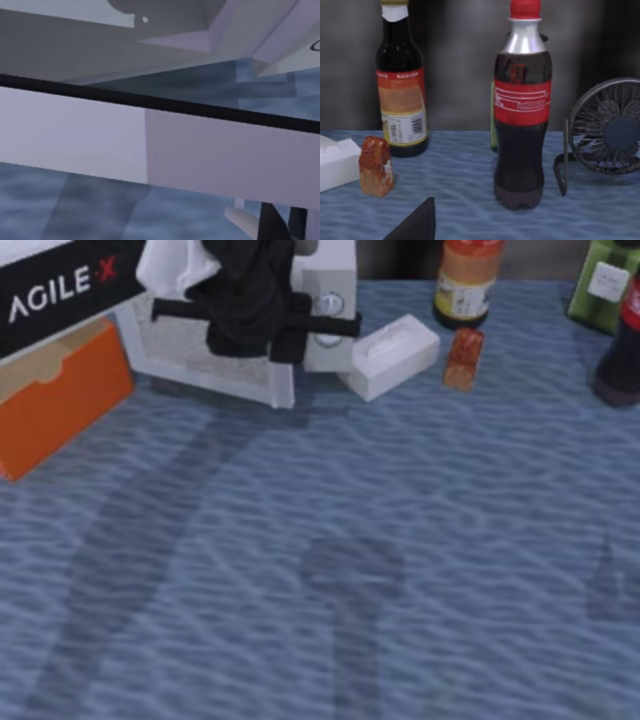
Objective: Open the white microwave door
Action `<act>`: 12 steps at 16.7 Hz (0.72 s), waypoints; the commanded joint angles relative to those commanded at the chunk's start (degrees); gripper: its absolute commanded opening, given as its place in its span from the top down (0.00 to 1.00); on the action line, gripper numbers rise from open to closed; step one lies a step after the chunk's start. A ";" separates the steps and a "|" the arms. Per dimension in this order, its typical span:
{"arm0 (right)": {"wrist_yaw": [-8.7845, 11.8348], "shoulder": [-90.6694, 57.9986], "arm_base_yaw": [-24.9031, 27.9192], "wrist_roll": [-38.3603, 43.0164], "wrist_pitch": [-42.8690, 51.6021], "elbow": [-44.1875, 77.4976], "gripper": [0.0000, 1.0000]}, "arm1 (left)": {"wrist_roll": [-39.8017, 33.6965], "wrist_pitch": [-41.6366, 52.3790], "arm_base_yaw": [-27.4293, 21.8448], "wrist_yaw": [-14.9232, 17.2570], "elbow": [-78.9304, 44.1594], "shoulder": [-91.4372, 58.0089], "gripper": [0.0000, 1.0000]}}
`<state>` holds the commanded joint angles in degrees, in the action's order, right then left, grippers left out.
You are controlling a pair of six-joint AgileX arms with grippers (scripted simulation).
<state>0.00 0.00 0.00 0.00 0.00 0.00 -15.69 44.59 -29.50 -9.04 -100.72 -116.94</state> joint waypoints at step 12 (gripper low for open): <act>0.00 0.00 0.00 0.00 0.00 0.00 0.00 | 6.88 -3.20 1.45 3.84 7.56 5.20 1.00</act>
<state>0.00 0.00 0.00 0.00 0.00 0.00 -8.81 41.39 -28.05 -5.21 -93.17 -111.74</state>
